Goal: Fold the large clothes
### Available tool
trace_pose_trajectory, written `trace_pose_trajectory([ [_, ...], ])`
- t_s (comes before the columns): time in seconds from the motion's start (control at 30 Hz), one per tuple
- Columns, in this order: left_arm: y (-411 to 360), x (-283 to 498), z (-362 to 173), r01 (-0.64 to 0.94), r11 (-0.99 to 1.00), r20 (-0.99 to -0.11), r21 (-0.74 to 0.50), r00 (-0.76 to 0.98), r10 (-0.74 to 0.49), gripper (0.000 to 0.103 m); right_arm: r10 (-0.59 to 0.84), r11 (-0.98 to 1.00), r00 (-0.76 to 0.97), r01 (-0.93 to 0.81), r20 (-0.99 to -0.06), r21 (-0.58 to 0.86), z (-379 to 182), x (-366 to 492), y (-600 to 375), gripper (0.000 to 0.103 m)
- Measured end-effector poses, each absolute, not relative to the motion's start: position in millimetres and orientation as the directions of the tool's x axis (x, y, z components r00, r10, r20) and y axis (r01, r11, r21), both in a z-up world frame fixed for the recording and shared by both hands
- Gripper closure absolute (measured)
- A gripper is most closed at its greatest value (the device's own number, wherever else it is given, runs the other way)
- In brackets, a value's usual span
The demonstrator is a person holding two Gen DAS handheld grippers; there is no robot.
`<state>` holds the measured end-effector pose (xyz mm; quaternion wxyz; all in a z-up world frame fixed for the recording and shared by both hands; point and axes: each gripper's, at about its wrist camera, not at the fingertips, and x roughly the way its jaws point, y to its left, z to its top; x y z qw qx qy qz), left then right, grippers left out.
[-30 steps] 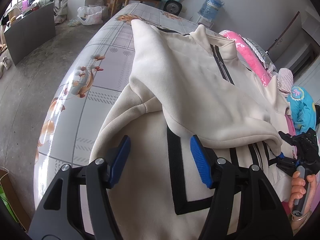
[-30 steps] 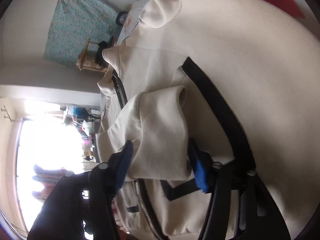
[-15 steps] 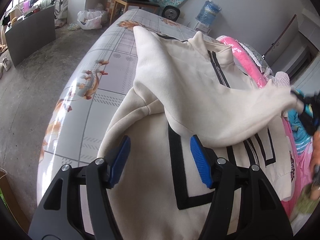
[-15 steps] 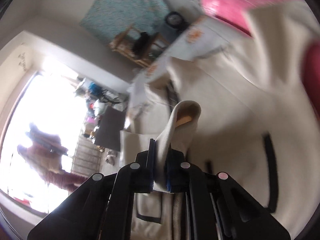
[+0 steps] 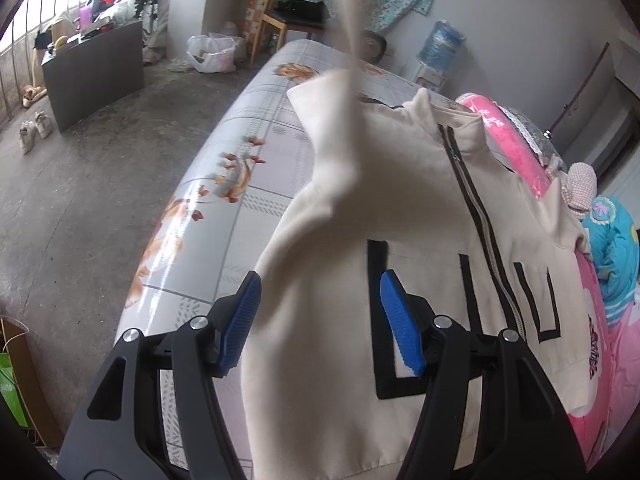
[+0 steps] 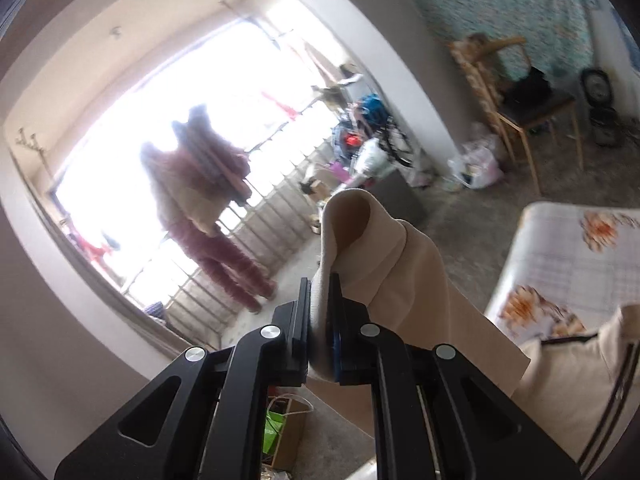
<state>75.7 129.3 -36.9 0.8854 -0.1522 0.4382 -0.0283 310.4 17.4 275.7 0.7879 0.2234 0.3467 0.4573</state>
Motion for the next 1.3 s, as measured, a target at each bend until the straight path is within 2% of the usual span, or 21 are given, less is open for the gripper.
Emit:
trace_pose_trajectory([
  [0.1, 131, 85, -39, -0.103, 0.955, -0.777, -0.278, 0.608, -0.161, 0.044, 0.875, 0.484, 0.343, -0.581, -0.342, 0.654, 274, 314, 14, 0.094],
  [0.17, 131, 92, -44, -0.112, 0.959, -0.787, -0.262, 0.6, -0.145, 0.044, 0.849, 0.528, 0.366, -0.548, -0.382, 0.649, 249, 315, -5, 0.094],
  [0.27, 130, 100, -50, -0.12, 0.963, -0.801, -0.24, 0.585, -0.126, 0.044, 0.778, 0.625, 0.414, -0.426, -0.473, 0.654, 190, 324, -62, 0.094],
  [0.43, 128, 108, -58, -0.153, 0.971, -0.824, -0.182, 0.562, -0.066, 0.044, 0.69, 0.701, 0.475, -0.252, -0.546, 0.667, 125, 325, -168, 0.094],
  [0.63, 128, 113, -59, -0.193, 0.974, -0.832, -0.116, 0.554, 0.011, 0.044, 0.589, 0.769, 0.53, -0.135, -0.611, 0.625, 83, 285, -263, 0.094],
  [0.83, 126, 117, -60, -0.212, 0.974, -0.839, -0.076, 0.542, 0.053, 0.044, 0.439, 0.861, 0.49, 0.011, -0.753, 0.509, 7, 252, -298, 0.094],
  [0.93, 128, 118, -60, -0.226, 0.972, -0.841, -0.061, 0.536, 0.072, 0.044, 0.434, 0.862, 0.489, 0.017, -0.757, 0.506, -2, 242, -302, 0.094],
  [1.03, 130, 118, -59, -0.24, 0.969, -0.842, -0.055, 0.533, 0.084, 0.044, 0.414, 0.88, 0.528, -0.022, -0.741, 0.475, 18, 228, -299, 0.094],
  [1.17, 131, 118, -59, -0.251, 0.967, -0.842, -0.049, 0.531, 0.095, 0.044, 0.313, 0.933, 0.463, 0.011, -0.829, 0.359, -7, 217, -305, 0.094],
  [1.23, 132, 118, -60, -0.248, 0.968, -0.842, -0.044, 0.53, 0.098, 0.044, 0.307, 0.935, 0.369, 0.052, -0.877, 0.35, -32, 214, -315, 0.089],
  [1.3, 131, 118, -60, -0.246, 0.969, -0.842, -0.038, 0.529, 0.102, 0.044, 0.335, 0.918, 0.357, 0.085, -0.872, 0.387, -37, 212, -327, 0.085],
])
